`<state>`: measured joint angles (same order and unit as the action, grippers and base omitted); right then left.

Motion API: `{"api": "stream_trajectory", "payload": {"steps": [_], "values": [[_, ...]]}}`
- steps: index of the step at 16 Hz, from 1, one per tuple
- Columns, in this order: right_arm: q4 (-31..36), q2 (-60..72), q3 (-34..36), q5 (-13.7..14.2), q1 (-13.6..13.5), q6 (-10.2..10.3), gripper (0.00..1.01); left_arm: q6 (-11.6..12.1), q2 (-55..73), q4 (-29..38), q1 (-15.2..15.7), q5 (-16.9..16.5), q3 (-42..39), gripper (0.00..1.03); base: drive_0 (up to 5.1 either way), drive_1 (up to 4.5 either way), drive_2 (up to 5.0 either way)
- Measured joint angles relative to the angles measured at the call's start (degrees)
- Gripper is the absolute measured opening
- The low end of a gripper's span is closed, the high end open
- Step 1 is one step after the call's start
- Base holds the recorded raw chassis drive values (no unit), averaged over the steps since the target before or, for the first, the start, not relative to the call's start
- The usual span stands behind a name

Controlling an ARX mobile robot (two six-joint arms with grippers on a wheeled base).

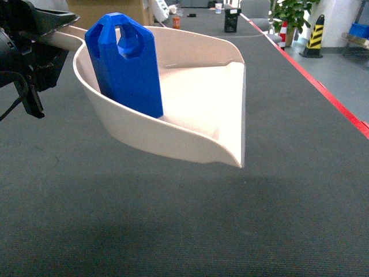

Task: Place part in tray to right shelf

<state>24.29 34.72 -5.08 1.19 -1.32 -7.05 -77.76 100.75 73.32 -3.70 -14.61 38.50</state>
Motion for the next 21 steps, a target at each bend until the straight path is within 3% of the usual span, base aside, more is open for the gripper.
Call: {"api": "stream_trajectory", "payload": {"steps": [2, 3, 8, 9, 10, 11, 13, 14, 15, 19, 21], "values": [[2.32, 0.02, 0.02, -2.91, 3.02, 0.37, 0.98, -0.02, 0.00, 0.00, 0.00, 0.00, 0.00, 0.15, 0.0, 0.00, 0.0], [0.94, -0.74, 0.15, -4.02, 3.23, 0.31, 0.98, 0.00, 0.00, -0.04, 0.00, 0.02, 0.00, 0.15, 0.0, 0.00, 0.0], [1.07, -2.05, 0.57, -4.55, 3.21, 0.04, 0.98, 0.00, 0.00, -0.02, 0.00, -0.02, 0.00, 0.15, 0.0, 0.00, 0.0], [1.05, -2.08, 0.57, -4.55, 3.21, 0.04, 0.98, 3.93, -2.89, -9.03, -0.94, 6.82, 0.24, 0.15, 0.0, 0.00, 0.0], [1.11, -2.08, 0.57, -4.57, 3.21, 0.04, 0.98, 9.01, -4.31, -9.60, -1.22, 11.82, 0.20, 0.15, 0.0, 0.00, 0.0], [1.01, -2.03, 0.59, -4.55, 3.21, 0.04, 0.98, 10.78, -5.01, -7.50, -1.18, 12.96, 0.31, 0.15, 0.0, 0.00, 0.0], [1.07, -2.08, 0.59, -4.57, 3.21, 0.02, 0.98, 11.26, -5.57, -4.74, -1.03, 12.68, 0.44, 0.15, 0.0, 0.00, 0.0], [1.05, -2.08, 0.59, -4.57, 3.21, 0.02, 0.98, 10.08, -5.57, -3.08, -1.01, 12.11, 0.35, 0.15, 0.0, 0.00, 0.0], [1.03, -2.08, 0.59, -4.57, 3.21, 0.02, 0.98, 7.48, -5.57, -0.04, -0.83, 11.78, -0.02, 0.15, 0.0, 0.00, 0.0], [1.05, -2.05, 0.59, -4.57, 3.21, 0.02, 0.98, -6.69, -6.23, -0.09, -2.51, 12.28, -2.51, 0.15, 0.0, 0.00, 0.0], [1.05, -2.08, 0.59, -4.57, 3.21, 0.00, 0.98, -9.94, -7.80, -0.02, -4.20, 11.67, -4.76, 0.15, 0.0, 0.00, 0.0]]}}
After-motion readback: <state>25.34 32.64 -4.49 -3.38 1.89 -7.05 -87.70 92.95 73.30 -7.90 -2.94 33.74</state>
